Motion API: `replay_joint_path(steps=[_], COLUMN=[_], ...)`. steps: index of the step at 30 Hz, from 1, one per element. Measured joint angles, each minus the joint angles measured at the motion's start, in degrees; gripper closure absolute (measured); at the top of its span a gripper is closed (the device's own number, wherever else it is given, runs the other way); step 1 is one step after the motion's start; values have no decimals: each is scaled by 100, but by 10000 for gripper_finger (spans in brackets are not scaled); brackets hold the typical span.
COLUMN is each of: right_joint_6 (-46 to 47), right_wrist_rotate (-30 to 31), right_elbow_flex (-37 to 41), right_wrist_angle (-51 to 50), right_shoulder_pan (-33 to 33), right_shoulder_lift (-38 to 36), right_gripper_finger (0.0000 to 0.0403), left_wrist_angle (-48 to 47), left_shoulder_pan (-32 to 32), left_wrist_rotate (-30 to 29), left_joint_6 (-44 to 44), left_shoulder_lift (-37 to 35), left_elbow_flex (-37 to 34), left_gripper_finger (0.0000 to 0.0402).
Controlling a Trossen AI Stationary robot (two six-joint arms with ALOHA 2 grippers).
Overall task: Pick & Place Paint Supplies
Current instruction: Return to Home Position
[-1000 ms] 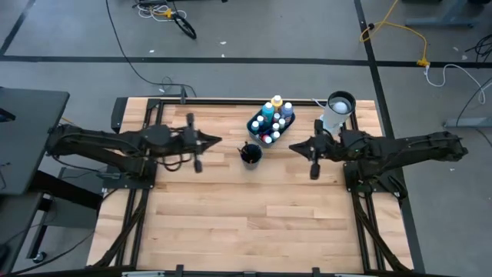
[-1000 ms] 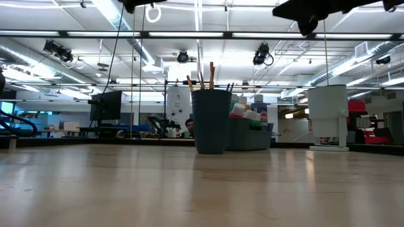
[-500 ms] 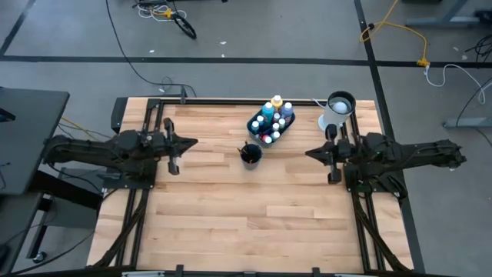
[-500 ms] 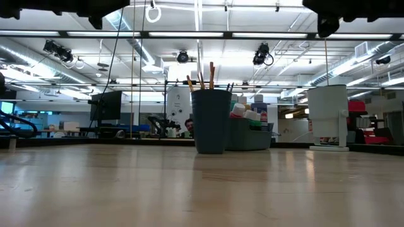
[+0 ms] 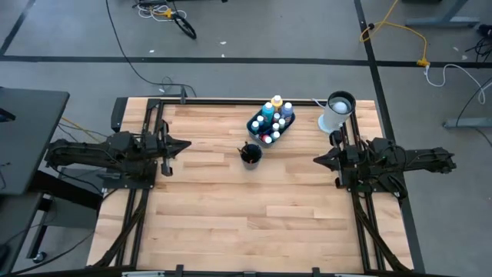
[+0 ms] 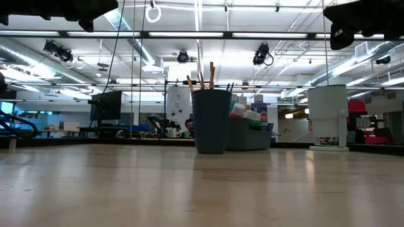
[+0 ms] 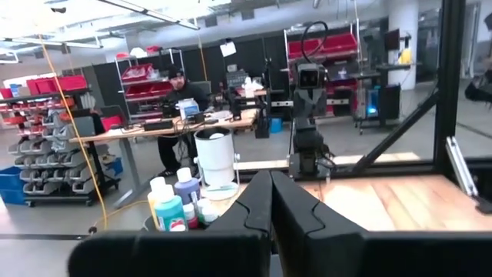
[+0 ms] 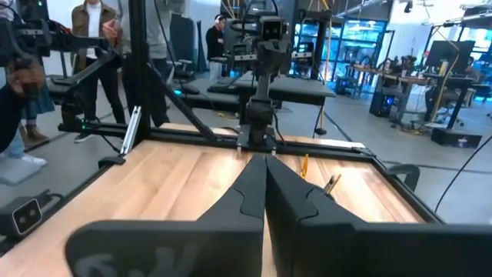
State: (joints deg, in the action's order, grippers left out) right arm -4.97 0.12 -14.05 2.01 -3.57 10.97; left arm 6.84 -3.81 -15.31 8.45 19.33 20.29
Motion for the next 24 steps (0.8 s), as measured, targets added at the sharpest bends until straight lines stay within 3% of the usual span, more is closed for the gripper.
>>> replay_joint_path(steps=[13,24], right_joint_6=[11,203], right_wrist_rotate=[-15,-21], right_elbow_flex=[453,796], right_wrist_angle=[-10,213], right_shoulder_pan=[0,1], right_shoulder_lift=[-607,-666], right_gripper_finger=[400,395], left_wrist_angle=[-159,-745], left_shoulder_pan=[-2,0], left_wrist_rotate=[146,229], left_joint_6=[295,257], left_shoulder_lift=[-62,-1168], left_elbow_flex=[0,2], left_gripper_finger=[396,392])
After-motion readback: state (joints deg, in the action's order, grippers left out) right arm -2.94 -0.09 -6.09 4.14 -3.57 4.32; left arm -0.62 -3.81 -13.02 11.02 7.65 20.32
